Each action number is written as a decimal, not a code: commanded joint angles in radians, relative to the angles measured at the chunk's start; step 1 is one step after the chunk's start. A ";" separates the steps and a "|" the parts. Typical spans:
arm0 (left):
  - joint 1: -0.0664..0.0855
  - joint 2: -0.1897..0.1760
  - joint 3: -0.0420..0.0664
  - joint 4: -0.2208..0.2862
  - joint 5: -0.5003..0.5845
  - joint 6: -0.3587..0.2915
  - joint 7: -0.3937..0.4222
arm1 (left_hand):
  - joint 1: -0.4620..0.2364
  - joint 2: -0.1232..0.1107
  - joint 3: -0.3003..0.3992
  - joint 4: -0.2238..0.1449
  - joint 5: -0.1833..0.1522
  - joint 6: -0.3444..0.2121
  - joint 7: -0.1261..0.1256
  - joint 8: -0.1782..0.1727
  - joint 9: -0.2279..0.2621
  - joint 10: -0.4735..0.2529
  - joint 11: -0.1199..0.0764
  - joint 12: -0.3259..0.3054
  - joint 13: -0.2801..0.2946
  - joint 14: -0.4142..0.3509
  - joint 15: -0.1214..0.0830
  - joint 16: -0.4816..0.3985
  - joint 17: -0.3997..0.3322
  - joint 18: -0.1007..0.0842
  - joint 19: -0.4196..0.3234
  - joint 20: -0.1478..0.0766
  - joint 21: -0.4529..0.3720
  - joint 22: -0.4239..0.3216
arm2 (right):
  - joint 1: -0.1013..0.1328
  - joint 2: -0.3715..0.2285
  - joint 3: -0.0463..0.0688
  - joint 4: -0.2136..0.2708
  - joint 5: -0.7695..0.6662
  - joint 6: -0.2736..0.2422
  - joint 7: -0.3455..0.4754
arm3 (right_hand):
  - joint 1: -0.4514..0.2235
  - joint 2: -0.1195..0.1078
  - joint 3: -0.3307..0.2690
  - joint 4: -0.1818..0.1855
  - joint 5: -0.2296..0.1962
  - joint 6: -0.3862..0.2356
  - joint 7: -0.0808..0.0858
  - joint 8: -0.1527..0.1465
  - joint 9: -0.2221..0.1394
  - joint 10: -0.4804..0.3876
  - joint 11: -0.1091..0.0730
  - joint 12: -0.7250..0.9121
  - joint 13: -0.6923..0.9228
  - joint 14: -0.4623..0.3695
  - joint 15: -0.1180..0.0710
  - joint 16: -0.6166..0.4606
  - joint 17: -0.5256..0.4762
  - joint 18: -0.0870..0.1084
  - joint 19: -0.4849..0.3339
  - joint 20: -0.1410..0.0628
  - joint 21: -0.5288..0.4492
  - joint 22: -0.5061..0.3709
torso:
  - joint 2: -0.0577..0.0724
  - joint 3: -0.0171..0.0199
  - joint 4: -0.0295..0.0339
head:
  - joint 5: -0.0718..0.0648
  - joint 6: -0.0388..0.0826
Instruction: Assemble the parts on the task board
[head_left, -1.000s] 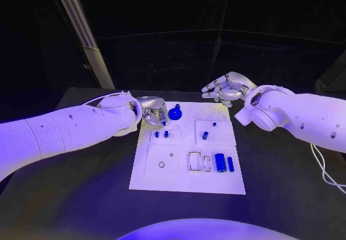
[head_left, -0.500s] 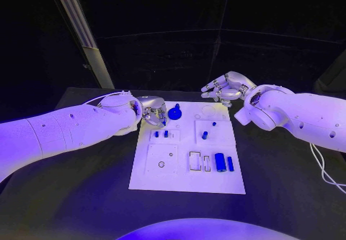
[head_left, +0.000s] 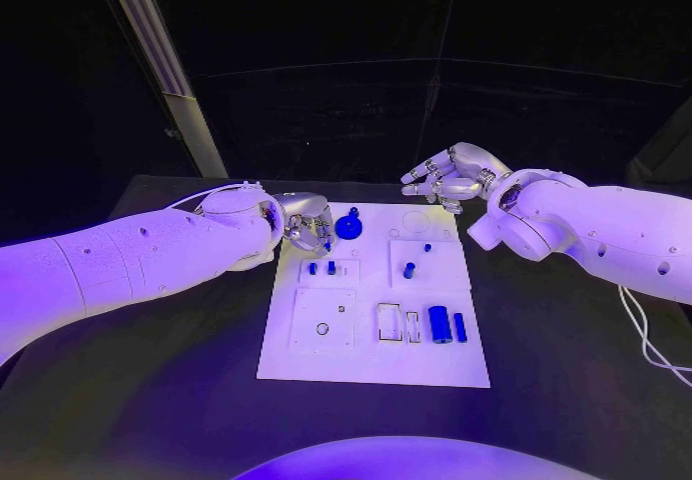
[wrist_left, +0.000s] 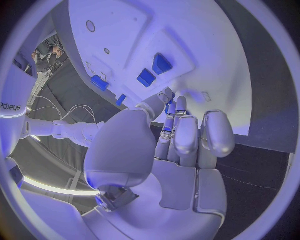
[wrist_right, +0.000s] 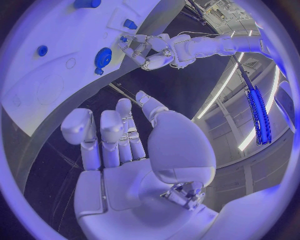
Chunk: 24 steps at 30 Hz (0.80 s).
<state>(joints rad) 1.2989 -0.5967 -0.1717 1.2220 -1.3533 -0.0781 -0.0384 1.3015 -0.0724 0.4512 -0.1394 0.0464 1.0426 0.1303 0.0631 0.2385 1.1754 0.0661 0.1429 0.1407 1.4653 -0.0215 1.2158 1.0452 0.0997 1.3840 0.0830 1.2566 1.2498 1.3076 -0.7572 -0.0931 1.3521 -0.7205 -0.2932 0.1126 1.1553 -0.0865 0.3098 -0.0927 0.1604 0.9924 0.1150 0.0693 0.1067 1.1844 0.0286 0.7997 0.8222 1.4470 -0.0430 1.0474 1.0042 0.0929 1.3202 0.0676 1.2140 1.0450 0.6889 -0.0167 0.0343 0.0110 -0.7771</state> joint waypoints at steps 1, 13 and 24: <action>0.001 -0.003 0.001 0.001 0.008 0.004 -0.007 | -0.007 -0.007 -0.001 -0.006 0.003 -0.019 0.000 -0.004 -0.010 -0.009 0.000 -0.008 -0.006 0.019 0.004 -0.006 -0.004 -0.011 -0.001 0.006 -0.004 -0.001 | 0.002 0.000 0.000 0.000 -0.007 0.000 0.000 | -0.013 -0.002 0.003 -0.008 0.006 -0.002 0.000 -0.005 0.000 -0.029 0.001 -0.056 -0.051 -0.005 -0.001 -0.019 -0.010 0.019 -0.008 -0.001 -0.017 -0.015 | 0.000 -0.0003 0.0009 | 0.001 0.001; 0.001 -0.049 0.001 0.027 0.087 -0.103 0.041 | -0.015 -0.062 -0.029 -0.019 0.003 -0.138 -0.025 0.001 -0.073 -0.119 0.032 -0.053 -0.050 -0.016 0.028 -0.084 -0.124 0.010 -0.057 0.025 -0.098 -0.086 | 0.002 -0.013 0.000 -0.018 -0.147 0.033 -0.019 | 0.004 -0.024 0.106 -0.068 -0.004 0.063 0.016 0.005 0.013 -0.088 0.029 -0.458 -0.409 -0.042 0.018 -0.300 -0.221 0.037 -0.050 0.019 -0.124 -0.131 | -0.001 -0.0008 0.0020 | -0.001 0.004; 0.005 -0.148 0.002 0.069 0.641 -0.193 0.300 | -0.003 -0.023 -0.029 -0.004 0.025 -0.038 0.021 0.034 -0.086 -0.077 0.029 0.011 -0.052 -0.158 0.025 -0.361 -0.455 0.081 -0.268 0.030 -0.452 -0.391 | -0.003 -0.066 0.000 0.006 -0.577 0.102 -0.065 | 0.084 -0.007 0.171 -0.138 -0.003 0.138 0.004 0.008 0.024 -0.019 0.026 -0.594 -0.548 0.030 0.012 -0.126 -0.060 -0.005 0.066 0.010 0.056 0.099 | -0.001 0.0000 0.0002 | -0.023 0.018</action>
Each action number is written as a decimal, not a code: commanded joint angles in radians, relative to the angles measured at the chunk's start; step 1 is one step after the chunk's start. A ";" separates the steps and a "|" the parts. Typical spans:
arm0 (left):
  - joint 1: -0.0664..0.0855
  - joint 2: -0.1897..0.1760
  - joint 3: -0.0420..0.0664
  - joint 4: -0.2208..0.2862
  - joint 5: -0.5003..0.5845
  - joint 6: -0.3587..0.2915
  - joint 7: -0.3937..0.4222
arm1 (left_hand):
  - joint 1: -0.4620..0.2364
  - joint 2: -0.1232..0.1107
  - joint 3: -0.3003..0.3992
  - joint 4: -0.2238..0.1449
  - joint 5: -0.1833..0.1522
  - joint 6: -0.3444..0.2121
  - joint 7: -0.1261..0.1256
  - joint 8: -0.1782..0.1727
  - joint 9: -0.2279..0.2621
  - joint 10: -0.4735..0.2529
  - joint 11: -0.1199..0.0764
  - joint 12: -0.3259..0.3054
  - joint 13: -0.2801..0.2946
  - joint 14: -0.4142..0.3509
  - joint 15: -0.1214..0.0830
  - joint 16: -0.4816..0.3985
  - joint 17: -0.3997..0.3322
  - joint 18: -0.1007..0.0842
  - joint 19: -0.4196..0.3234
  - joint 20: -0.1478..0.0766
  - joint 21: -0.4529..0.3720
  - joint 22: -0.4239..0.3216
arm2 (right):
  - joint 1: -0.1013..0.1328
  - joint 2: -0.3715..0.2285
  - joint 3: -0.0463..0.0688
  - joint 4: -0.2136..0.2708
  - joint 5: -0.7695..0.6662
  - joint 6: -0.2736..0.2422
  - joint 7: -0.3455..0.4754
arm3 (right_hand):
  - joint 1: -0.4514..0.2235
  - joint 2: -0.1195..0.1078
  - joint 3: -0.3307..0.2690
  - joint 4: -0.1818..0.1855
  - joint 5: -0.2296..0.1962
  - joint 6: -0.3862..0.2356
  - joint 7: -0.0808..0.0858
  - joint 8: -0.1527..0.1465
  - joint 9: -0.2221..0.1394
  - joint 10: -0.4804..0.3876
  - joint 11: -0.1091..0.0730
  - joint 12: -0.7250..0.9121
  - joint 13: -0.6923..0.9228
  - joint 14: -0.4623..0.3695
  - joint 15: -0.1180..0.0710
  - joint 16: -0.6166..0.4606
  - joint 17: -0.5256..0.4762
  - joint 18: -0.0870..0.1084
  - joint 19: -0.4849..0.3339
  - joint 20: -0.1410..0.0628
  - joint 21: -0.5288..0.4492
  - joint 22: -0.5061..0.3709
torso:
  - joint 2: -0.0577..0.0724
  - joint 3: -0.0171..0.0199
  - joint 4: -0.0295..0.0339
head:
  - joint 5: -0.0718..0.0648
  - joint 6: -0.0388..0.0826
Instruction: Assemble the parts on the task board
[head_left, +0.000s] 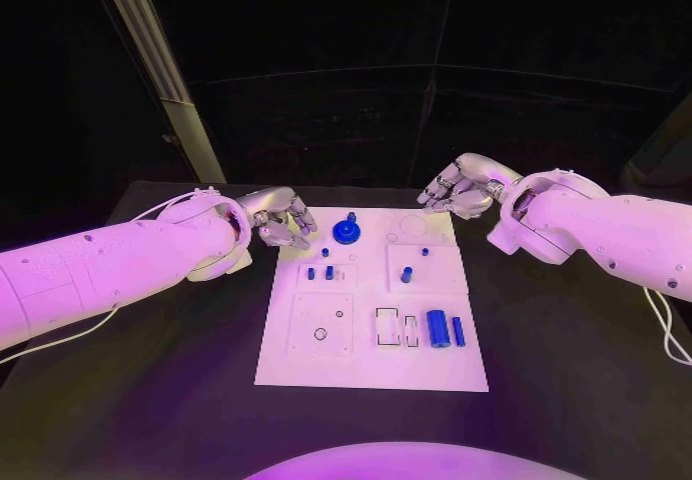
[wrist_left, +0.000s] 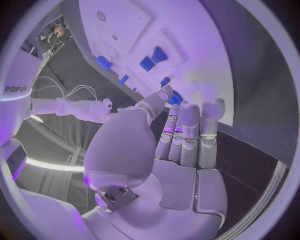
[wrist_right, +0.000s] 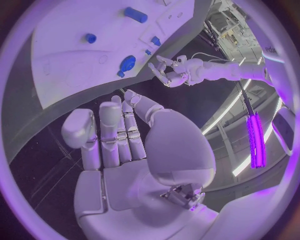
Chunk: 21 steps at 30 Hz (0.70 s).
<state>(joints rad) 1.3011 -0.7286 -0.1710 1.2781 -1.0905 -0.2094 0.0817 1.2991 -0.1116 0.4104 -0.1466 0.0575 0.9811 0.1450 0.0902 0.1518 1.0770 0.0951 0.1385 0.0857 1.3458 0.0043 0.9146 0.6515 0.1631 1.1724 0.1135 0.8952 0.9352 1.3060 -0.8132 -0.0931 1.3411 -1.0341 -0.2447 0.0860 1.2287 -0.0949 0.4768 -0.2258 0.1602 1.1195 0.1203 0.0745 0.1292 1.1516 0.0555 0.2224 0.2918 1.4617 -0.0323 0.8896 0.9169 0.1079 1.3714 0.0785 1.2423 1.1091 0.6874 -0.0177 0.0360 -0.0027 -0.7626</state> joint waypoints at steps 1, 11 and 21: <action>0.003 -0.024 0.001 0.019 0.462 -0.059 0.214 | 0.001 0.022 0.017 0.004 0.019 0.033 0.006 0.009 0.001 0.037 -0.003 0.027 0.007 -0.052 -0.002 -0.076 -0.071 0.020 -0.070 -0.001 -0.112 -0.091 | -0.004 -0.014 0.000 0.024 -0.305 0.058 -0.050 | 0.009 -0.001 0.003 -0.008 -0.003 0.012 -0.001 -0.003 0.001 0.027 -0.001 -0.032 -0.032 0.017 0.002 0.051 0.043 -0.022 0.021 -0.001 0.043 0.053 | 0.000 0.0009 -0.0023 | -0.013 0.006; 0.004 -0.082 0.000 0.091 0.967 0.047 0.387 | -0.004 0.048 0.020 0.017 0.018 0.080 0.003 0.016 0.007 0.080 -0.015 0.072 0.031 -0.078 -0.005 -0.135 -0.116 0.020 -0.089 -0.007 -0.176 -0.129 | -0.037 -0.033 0.000 0.081 -0.564 0.066 -0.137 | -0.005 -0.015 0.000 -0.014 -0.010 0.013 0.007 -0.011 -0.002 0.002 0.014 -0.114 -0.096 0.024 0.016 0.112 0.091 -0.031 0.034 0.009 0.084 0.105 | 0.001 0.0002 -0.0013 | -0.039 0.019; 0.003 -0.104 -0.001 0.127 1.053 0.075 0.409 | -0.013 0.048 0.007 0.023 0.013 0.085 0.001 0.014 0.009 0.080 -0.016 0.079 0.036 -0.077 -0.005 -0.143 -0.125 0.020 -0.085 -0.007 -0.191 -0.140 | -0.075 -0.023 0.000 0.097 -0.622 0.049 -0.152 | 0.002 -0.023 0.003 -0.026 -0.010 -0.016 0.020 -0.013 -0.016 -0.029 0.032 -0.157 -0.145 0.015 0.034 0.068 0.033 -0.037 0.044 0.022 0.111 0.140 | 0.001 0.0003 -0.0007 | -0.040 0.028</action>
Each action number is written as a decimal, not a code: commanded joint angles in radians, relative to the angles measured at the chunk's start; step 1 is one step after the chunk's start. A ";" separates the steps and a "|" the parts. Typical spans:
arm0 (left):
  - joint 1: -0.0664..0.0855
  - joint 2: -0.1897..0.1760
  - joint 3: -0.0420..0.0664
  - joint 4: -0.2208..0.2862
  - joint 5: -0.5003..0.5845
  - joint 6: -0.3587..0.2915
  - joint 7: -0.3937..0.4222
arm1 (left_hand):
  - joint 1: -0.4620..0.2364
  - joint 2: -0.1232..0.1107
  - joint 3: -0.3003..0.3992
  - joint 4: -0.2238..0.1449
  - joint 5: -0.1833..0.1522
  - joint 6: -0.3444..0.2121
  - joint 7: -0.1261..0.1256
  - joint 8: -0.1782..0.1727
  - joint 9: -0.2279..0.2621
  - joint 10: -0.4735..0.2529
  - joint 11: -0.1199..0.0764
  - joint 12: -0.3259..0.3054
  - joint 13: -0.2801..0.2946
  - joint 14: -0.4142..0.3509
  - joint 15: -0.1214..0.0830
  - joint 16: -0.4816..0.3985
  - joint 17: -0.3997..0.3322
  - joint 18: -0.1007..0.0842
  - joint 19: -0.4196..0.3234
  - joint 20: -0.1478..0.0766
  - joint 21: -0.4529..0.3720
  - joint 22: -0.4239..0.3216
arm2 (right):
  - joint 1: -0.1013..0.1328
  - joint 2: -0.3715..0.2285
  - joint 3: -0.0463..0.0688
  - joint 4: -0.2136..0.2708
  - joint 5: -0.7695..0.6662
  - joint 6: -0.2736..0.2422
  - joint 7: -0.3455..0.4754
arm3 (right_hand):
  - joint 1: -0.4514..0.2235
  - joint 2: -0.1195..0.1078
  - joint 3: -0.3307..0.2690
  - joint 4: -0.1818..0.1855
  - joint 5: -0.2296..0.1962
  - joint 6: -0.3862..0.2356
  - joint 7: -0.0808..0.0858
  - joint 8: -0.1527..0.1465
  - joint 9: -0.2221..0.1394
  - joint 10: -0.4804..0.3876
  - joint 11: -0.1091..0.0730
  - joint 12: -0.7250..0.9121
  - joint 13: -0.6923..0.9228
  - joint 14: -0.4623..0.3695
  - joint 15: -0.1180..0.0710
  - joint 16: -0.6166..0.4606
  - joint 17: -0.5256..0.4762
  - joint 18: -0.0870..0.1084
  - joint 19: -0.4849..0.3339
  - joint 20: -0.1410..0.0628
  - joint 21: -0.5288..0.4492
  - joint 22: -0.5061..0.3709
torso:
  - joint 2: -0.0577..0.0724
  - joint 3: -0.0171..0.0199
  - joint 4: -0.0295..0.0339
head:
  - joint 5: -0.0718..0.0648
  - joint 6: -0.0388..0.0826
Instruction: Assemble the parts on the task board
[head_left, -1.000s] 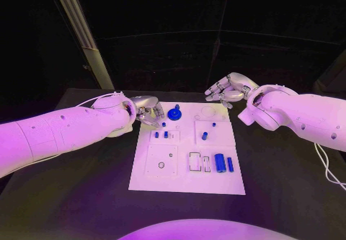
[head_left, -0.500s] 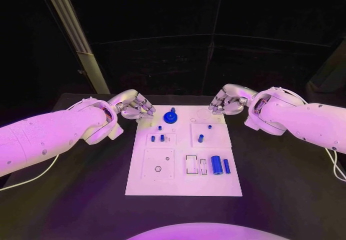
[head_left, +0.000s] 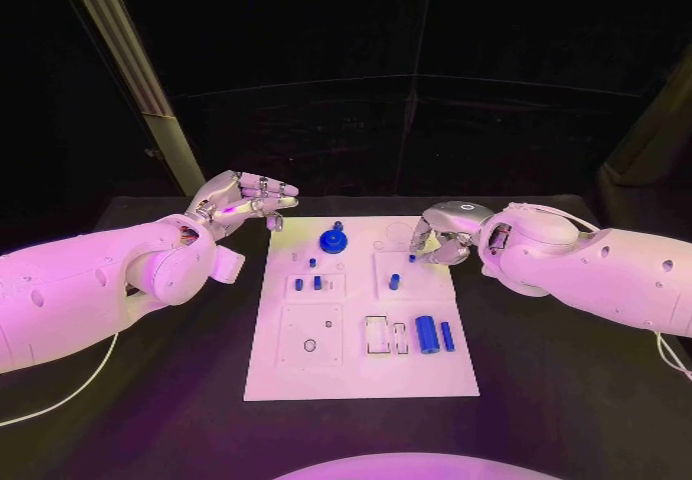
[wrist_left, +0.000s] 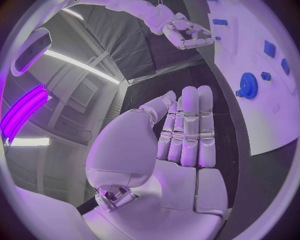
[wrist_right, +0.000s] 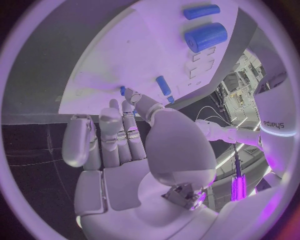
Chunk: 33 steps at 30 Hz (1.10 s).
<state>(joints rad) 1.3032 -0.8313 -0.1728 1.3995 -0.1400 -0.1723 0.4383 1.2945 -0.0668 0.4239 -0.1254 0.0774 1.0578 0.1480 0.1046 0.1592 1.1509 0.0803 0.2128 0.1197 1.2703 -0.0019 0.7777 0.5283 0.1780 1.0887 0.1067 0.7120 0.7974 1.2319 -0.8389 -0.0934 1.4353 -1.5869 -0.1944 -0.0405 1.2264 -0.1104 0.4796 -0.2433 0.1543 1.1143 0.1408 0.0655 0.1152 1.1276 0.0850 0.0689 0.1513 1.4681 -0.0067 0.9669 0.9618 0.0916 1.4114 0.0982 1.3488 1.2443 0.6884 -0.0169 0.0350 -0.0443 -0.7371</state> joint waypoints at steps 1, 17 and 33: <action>0.001 -0.003 0.000 0.008 0.109 0.039 0.053 | -0.008 0.003 -0.006 0.002 -0.007 0.008 -0.002 -0.001 0.001 0.006 -0.001 0.005 0.002 -0.001 0.002 -0.006 -0.002 0.005 -0.001 0.000 -0.007 -0.002 | -0.004 0.006 0.001 0.002 -0.071 -0.002 -0.026 | 0.005 -0.008 0.000 -0.009 -0.004 -0.013 0.001 -0.004 -0.004 -0.006 0.003 -0.005 -0.008 0.009 0.009 -0.010 -0.015 -0.021 0.005 0.003 0.006 0.008 | 0.001 -0.0004 0.0001 | 0.001 0.003; 0.001 -0.007 0.000 0.012 0.127 0.048 0.039 | -0.009 0.002 -0.012 0.002 -0.014 0.009 -0.001 -0.003 0.002 0.003 -0.001 0.007 0.005 -0.001 0.002 -0.010 -0.007 0.005 0.002 0.000 -0.016 -0.008 | -0.018 0.037 0.001 -0.022 -0.081 -0.006 -0.040 | 0.008 -0.009 -0.004 -0.015 -0.008 -0.051 0.013 -0.005 -0.027 -0.026 0.014 -0.006 -0.041 0.006 0.017 -0.016 -0.042 -0.020 0.000 0.010 0.007 0.007 | 0.002 -0.0003 0.0003 | 0.001 -0.003; 0.001 -0.008 0.000 0.005 0.127 0.056 0.018 | -0.007 0.004 -0.015 0.001 -0.017 0.009 -0.001 -0.005 0.002 0.001 -0.001 0.009 0.006 0.000 0.002 -0.012 -0.009 0.005 0.004 0.000 -0.021 -0.011 | -0.020 0.051 0.001 -0.033 -0.074 -0.001 -0.039 | 0.011 0.032 0.018 -0.007 -0.007 -0.035 0.006 0.004 -0.039 0.032 0.004 0.008 -0.061 0.015 0.011 0.029 -0.022 -0.030 0.025 0.009 0.046 0.062 | 0.001 -0.0004 0.0000 | 0.001 -0.006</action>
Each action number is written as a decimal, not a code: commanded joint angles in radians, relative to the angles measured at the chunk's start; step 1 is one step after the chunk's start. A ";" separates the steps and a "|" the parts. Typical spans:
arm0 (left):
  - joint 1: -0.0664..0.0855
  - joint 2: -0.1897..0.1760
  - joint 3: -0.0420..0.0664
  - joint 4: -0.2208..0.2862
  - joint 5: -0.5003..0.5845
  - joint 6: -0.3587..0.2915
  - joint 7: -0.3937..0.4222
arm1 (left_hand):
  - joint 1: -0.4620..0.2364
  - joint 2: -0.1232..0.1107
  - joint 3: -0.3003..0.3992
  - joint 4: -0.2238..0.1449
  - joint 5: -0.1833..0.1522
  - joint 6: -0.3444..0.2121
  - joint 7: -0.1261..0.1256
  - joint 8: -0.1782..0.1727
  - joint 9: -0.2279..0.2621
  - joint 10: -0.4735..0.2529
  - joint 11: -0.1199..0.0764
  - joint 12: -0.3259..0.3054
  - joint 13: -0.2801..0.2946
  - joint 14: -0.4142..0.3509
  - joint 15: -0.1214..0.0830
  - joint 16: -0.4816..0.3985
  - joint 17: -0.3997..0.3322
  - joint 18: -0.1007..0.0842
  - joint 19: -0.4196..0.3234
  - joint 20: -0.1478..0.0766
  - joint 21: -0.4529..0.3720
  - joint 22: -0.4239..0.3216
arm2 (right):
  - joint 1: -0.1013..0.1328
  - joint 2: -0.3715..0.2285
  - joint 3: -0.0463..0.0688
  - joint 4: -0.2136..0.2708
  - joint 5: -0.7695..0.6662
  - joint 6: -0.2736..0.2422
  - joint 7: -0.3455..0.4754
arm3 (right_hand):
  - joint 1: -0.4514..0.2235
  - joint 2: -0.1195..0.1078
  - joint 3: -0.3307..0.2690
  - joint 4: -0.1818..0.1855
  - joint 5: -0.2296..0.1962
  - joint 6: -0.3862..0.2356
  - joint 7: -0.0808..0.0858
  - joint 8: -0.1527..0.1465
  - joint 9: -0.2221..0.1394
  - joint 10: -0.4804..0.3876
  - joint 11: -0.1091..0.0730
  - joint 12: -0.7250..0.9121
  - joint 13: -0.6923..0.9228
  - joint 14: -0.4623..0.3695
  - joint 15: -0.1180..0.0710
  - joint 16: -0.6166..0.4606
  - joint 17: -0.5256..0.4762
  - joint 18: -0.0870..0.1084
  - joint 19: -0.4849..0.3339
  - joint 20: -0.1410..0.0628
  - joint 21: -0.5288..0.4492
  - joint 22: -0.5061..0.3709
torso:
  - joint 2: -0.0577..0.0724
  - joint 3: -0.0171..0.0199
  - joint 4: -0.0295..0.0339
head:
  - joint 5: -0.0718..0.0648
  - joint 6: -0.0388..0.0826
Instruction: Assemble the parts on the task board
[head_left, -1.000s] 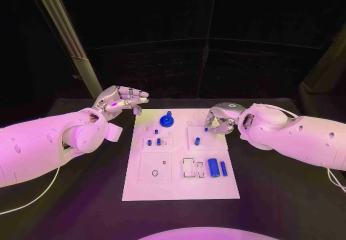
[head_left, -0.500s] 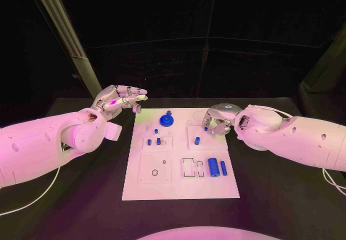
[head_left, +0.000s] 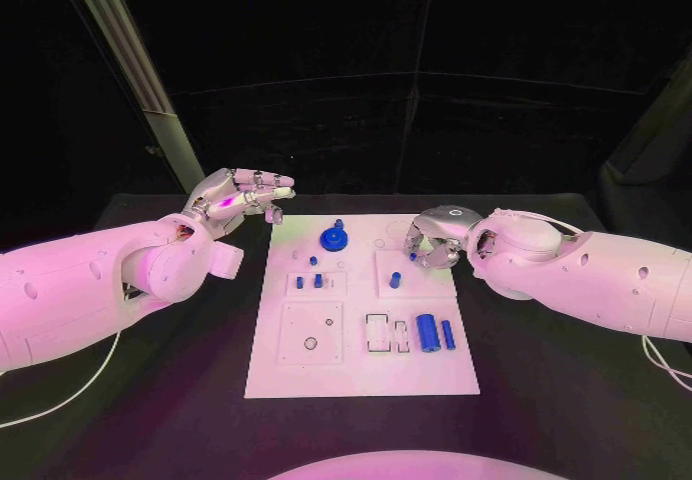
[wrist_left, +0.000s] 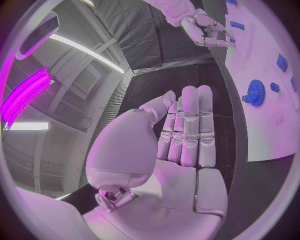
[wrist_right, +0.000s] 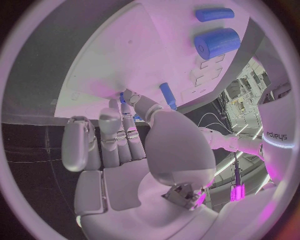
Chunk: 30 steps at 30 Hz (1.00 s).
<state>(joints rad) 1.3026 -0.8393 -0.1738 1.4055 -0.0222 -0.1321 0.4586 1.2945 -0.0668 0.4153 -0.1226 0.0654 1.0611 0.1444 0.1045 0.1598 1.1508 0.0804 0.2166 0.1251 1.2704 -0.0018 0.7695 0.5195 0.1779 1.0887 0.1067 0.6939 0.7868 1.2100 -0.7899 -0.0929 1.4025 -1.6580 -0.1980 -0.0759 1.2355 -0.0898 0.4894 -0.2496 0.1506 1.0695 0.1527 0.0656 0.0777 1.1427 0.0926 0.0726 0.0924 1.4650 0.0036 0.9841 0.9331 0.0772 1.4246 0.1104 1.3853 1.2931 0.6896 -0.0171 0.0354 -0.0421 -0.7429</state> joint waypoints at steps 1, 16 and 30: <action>0.001 0.000 0.001 -0.001 0.009 0.015 -0.003 | -0.007 0.004 -0.006 -0.002 -0.005 0.006 0.003 -0.005 0.001 0.001 -0.001 0.005 0.001 -0.001 0.002 -0.004 -0.001 0.006 0.004 0.000 -0.003 -0.001 | 0.002 0.002 0.000 0.000 -0.003 0.008 -0.005 | 0.002 0.014 0.010 0.000 -0.003 0.015 -0.008 0.005 -0.001 0.025 -0.006 0.006 -0.004 0.020 -0.001 0.018 0.011 -0.017 0.015 -0.005 0.015 0.020 | 0.000 -0.0002 -0.0007 | -0.001 0.000; 0.001 0.000 0.001 -0.004 0.009 0.013 -0.016 | -0.005 0.005 -0.007 -0.003 -0.007 0.005 0.003 -0.007 0.001 -0.001 0.000 0.005 0.002 0.000 0.002 -0.006 -0.002 0.005 0.006 0.000 -0.006 -0.003 | 0.001 0.014 0.000 -0.002 -0.022 0.062 -0.024 | 0.005 0.037 0.010 0.007 -0.010 0.076 -0.030 0.019 0.007 0.110 -0.033 0.010 -0.005 0.028 -0.023 0.077 0.050 -0.031 0.046 -0.020 0.060 0.085 | 0.000 -0.0007 -0.0002 | -0.001 -0.006; 0.001 -0.003 0.001 -0.008 0.009 0.009 -0.028 | -0.003 0.003 -0.011 -0.005 -0.009 0.004 0.005 -0.010 0.001 -0.005 0.001 0.006 0.003 -0.002 0.002 -0.008 -0.005 0.005 0.007 0.000 -0.011 -0.006 | -0.001 0.013 0.000 0.000 -0.037 -0.003 -0.030 | 0.011 0.049 0.011 0.007 -0.010 0.091 -0.034 0.019 0.009 0.120 -0.037 0.000 -0.009 0.027 -0.026 0.087 0.052 -0.035 0.054 -0.024 0.072 0.103 | -0.001 -0.0007 -0.0005 | -0.003 -0.010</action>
<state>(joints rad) 1.3026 -0.8415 -0.1740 1.3979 -0.0192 -0.1300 0.4335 1.2946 -0.0669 0.4096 -0.1283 0.0618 1.0610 0.1443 0.1007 0.1596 1.1507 0.0804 0.2166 0.1269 1.2704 -0.0017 0.7658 0.5151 0.1779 1.0888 0.1068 0.6894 0.7814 1.2109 -0.7756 -0.0906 1.4001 -1.6833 -0.1740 -0.1029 1.2491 -0.0507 0.4975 -0.2470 0.1451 1.1532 0.1184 0.0801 0.0848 1.2562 0.0536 0.0787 0.0844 1.4649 -0.0147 1.0663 0.9840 0.0617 1.4622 0.0875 1.4541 1.3079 0.6894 -0.0175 0.0346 -0.0437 -0.7529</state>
